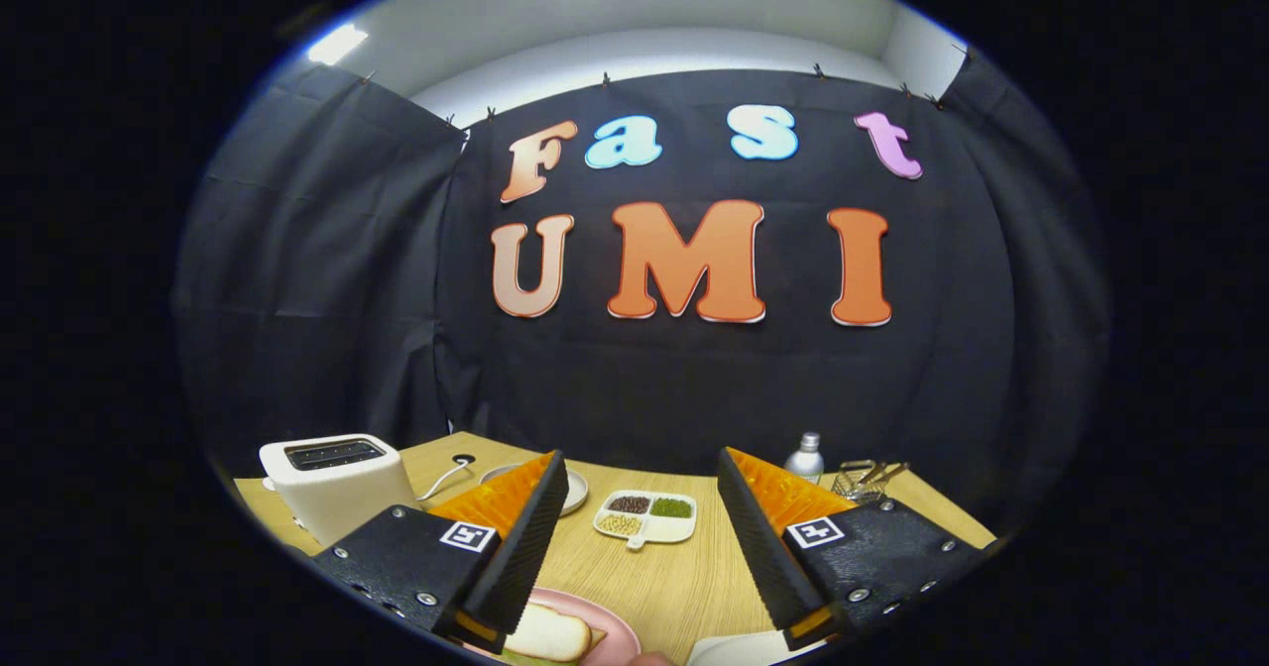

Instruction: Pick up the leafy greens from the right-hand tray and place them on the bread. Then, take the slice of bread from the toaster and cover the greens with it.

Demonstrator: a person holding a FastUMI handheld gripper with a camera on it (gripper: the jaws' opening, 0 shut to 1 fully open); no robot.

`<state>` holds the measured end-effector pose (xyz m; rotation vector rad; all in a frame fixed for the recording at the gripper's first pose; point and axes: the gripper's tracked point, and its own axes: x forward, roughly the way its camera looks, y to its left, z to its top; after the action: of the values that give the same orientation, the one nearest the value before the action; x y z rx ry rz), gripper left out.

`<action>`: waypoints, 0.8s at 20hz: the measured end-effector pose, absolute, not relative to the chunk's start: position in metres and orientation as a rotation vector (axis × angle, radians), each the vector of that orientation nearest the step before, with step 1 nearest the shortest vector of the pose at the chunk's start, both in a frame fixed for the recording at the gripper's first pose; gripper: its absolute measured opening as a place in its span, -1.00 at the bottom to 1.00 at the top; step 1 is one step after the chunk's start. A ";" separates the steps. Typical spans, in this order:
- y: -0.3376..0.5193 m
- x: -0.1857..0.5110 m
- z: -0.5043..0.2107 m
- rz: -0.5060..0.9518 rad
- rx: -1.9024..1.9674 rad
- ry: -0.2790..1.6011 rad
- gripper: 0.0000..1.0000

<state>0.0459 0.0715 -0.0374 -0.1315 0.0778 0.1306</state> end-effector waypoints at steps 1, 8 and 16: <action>0.076 0.044 -0.030 0.138 -0.137 0.048 0.87; 0.095 0.028 0.003 0.153 -0.221 -0.111 0.95; 0.106 0.019 0.011 0.160 -0.206 -0.177 0.97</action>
<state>0.0191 0.1058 0.0107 -0.2057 -0.1770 0.1602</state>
